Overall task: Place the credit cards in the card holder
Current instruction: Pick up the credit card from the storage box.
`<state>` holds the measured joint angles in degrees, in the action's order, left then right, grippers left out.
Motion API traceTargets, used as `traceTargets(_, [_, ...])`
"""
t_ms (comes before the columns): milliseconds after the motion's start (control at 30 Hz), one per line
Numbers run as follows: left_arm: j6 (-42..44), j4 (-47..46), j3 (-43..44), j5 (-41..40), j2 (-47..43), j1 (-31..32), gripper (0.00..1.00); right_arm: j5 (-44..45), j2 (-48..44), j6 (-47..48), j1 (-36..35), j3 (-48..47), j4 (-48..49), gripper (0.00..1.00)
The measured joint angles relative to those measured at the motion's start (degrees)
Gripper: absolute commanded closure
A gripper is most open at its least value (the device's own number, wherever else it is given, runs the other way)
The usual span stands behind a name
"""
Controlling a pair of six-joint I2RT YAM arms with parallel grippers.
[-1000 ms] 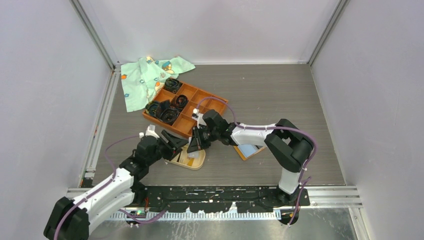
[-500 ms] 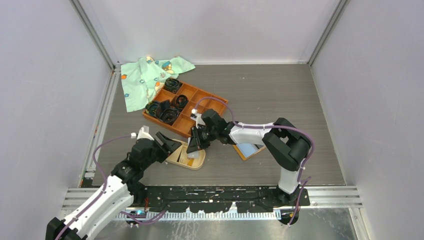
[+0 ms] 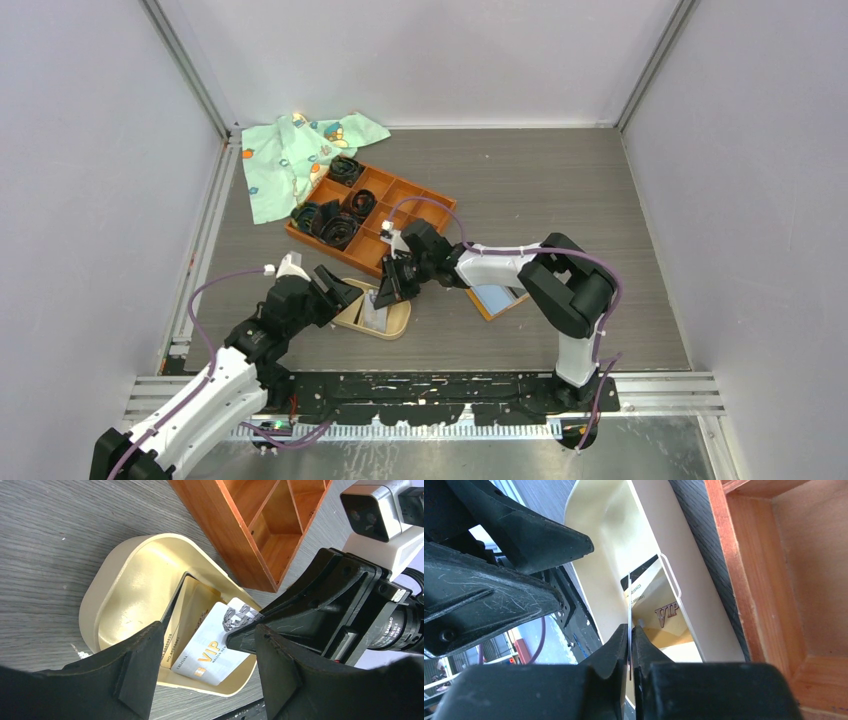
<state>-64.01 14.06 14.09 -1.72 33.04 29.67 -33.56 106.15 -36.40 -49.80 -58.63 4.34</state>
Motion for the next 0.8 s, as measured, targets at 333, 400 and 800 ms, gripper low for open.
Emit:
traceTargets(333, [0.20,0.00,0.00,0.09,0.11,0.00,0.33,-1.92,0.00,-0.26,1.44,-0.02,0.13,0.77])
traceTargets(400, [0.22,0.00,0.02,0.22,0.13,0.00,0.33,-2.43,0.00,-0.52,2.01,-0.02,0.42,0.77])
traceTargets(800, [0.35,-0.02,0.02,0.26,0.31,0.00,0.33,-5.53,0.00,-2.10,4.59,-0.02,2.16,0.85])
